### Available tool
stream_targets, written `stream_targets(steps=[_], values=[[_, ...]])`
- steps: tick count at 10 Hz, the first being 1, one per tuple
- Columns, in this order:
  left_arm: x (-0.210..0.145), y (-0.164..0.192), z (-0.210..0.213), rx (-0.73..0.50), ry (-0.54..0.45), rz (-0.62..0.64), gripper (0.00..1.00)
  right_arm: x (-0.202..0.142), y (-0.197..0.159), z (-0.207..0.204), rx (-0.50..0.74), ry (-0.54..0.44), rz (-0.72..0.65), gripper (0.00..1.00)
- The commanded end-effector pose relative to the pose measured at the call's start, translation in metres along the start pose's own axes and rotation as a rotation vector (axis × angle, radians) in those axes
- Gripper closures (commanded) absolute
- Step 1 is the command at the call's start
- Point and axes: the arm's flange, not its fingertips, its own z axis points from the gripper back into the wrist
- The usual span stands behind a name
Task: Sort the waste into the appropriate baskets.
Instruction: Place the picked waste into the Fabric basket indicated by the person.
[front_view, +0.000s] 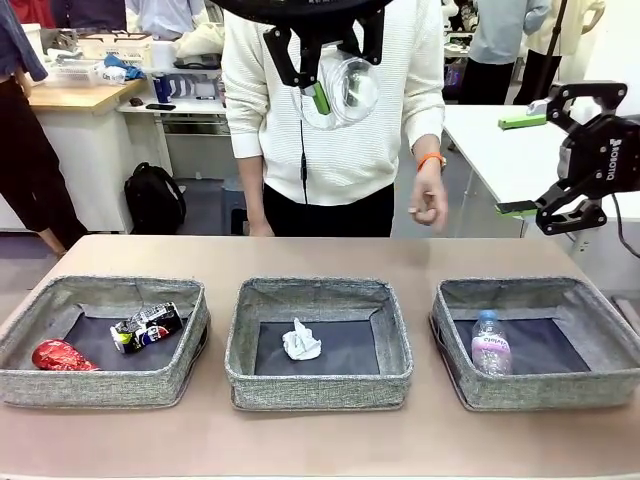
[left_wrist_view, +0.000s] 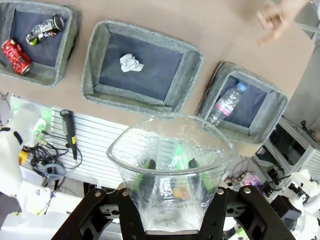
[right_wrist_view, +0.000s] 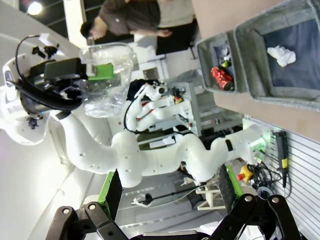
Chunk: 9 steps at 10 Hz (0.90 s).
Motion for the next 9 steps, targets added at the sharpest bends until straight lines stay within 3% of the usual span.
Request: stream_targets(steps=[1, 9], values=[[-0.0034, 0.0041, -0.0003, -0.002, -0.013, 0.008, 0.62, 0.0024, 0.0022, -0.0020, 0.028, 0.005, 0.024, 0.00], [-0.0034, 0.0041, -0.0003, -0.002, -0.013, 0.008, 0.62, 0.0024, 0.0022, -0.0020, 0.028, 0.005, 0.024, 0.00]])
